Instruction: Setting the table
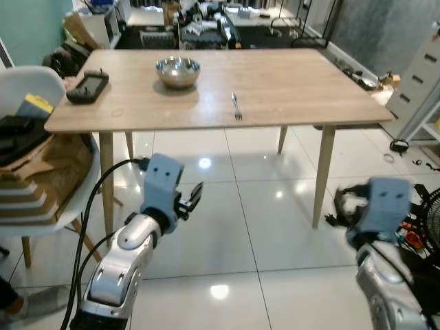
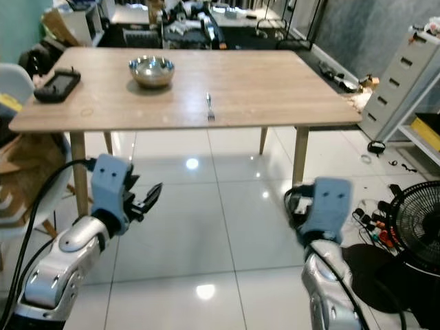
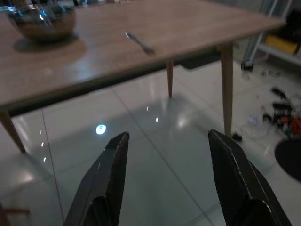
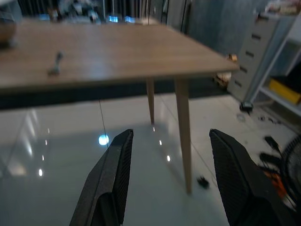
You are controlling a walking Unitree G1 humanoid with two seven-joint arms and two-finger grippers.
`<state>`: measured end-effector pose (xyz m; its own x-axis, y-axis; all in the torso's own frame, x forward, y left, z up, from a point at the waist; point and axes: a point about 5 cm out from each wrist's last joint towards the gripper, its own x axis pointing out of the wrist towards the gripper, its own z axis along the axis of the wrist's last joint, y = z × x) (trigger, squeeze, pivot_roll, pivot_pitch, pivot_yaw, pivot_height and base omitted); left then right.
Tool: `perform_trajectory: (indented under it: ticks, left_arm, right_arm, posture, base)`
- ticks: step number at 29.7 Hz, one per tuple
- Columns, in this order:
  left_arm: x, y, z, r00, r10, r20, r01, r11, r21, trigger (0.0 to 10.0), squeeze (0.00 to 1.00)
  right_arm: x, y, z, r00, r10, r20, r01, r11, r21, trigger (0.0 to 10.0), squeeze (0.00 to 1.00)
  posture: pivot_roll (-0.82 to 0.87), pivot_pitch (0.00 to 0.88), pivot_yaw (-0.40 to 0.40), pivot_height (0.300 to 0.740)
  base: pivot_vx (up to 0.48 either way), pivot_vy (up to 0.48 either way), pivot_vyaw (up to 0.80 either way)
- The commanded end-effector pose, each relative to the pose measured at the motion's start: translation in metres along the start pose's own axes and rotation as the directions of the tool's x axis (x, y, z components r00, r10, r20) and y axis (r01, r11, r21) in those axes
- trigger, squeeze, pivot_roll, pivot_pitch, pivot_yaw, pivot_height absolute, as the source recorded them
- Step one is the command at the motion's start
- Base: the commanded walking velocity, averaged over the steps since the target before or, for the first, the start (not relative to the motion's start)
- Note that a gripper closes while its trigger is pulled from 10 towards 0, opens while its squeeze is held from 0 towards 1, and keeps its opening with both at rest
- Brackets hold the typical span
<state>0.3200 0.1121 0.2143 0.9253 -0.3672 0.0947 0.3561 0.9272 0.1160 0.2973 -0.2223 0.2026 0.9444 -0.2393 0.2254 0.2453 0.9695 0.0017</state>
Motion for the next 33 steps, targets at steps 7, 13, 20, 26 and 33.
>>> perform_trajectory:
  ticks: [7,13,20,26,33]
  left_arm:
    - [0.001,0.009,-0.006,1.000,0.007,-0.027,-0.007,1.000,0.010,10.0,0.00]
    - [0.001,0.013,-0.006,0.999,0.029,-0.030,-0.028,0.999,0.021,10.0,0.00]
    - [0.001,0.015,-0.006,0.999,0.048,-0.026,-0.047,0.998,0.028,10.0,0.00]
    - [0.000,0.016,-0.005,0.998,0.054,-0.026,-0.053,0.998,0.030,10.0,0.00]
    - [-0.001,0.016,-0.006,0.998,0.057,-0.026,-0.056,0.998,0.031,10.0,0.00]
  right_arm:
    - [0.000,0.011,0.002,0.998,0.040,0.039,-0.043,0.996,0.080,10.0,0.00]
    - [-0.003,0.022,0.000,0.994,0.101,0.050,-0.106,0.989,0.106,10.0,0.00]
    - [-0.006,0.034,0.001,0.982,0.176,0.069,-0.185,0.972,0.144,10.0,0.00]
    - [-0.009,0.042,0.002,0.972,0.225,0.076,-0.234,0.959,0.163,10.0,0.00]
    - [-0.010,0.048,0.002,0.964,0.255,0.072,-0.264,0.950,0.168,10.0,0.00]
  posture:
    - [0.03,0.110,0.066,0.740]
    - [0.04,0.110,0.065,0.740]
    - [0.04,0.114,0.062,0.740]
    - [0.05,0.124,0.063,0.740]
    - [0.05,0.130,0.061,0.740]
  base:
    - [0.480,0.000,0.00]
    - [0.480,0.000,0.00]
    - [0.480,0.000,0.00]
    - [0.480,0.000,0.00]
    - [0.480,0.000,0.00]
